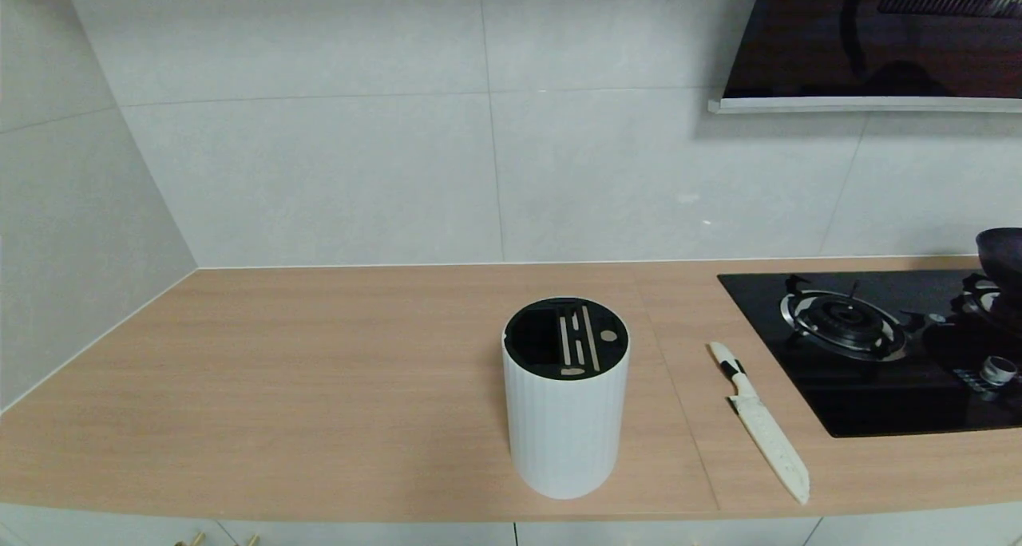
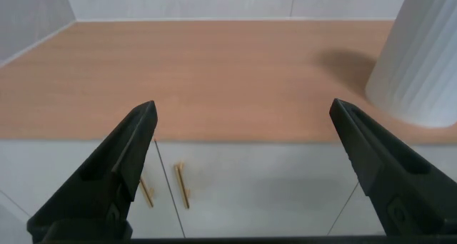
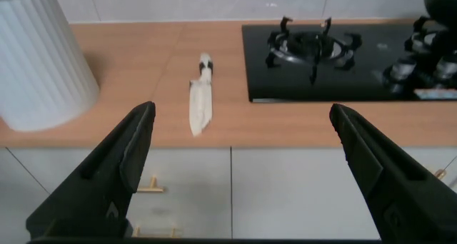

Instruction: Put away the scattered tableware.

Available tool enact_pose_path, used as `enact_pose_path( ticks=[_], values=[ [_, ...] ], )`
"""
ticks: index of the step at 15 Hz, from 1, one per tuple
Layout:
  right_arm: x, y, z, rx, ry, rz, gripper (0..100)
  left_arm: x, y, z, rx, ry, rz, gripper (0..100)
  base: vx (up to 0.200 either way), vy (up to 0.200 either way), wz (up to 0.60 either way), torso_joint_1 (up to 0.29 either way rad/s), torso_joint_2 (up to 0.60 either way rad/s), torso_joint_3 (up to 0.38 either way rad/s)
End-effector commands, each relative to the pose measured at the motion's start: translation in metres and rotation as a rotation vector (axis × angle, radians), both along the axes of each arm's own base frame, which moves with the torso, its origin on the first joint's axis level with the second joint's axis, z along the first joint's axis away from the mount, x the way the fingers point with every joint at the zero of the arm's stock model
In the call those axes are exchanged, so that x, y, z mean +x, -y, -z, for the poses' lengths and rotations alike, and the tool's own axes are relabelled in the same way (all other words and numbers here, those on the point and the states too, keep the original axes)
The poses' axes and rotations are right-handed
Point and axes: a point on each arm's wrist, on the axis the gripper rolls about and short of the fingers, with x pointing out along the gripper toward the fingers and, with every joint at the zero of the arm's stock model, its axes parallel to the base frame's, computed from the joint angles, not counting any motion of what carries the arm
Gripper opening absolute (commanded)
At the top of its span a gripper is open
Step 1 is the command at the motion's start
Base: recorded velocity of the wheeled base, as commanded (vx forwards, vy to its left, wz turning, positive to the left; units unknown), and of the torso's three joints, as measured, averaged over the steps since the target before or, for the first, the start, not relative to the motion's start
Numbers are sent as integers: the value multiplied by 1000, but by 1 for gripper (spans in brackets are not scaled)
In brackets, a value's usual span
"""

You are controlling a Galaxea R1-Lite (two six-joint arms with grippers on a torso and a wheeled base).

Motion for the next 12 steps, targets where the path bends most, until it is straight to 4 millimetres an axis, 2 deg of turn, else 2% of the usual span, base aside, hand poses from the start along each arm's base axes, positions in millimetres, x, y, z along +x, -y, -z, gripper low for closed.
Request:
enact_pose_path(
  ticks=[1,10,12],
  values=[
    [0,0,0,0,-1,0,100,0,0,0,-1,-2,-1,100,0,0,0,212,-491,-232],
    [0,0,0,-2,-1,0,100,0,0,0,-1,-2,-1,100,0,0,0,14,-29,-14],
    [0,0,0,-2,-1,0,100,0,0,0,-1,-2,-1,100,0,0,0,151,-312,-163]
  ],
)
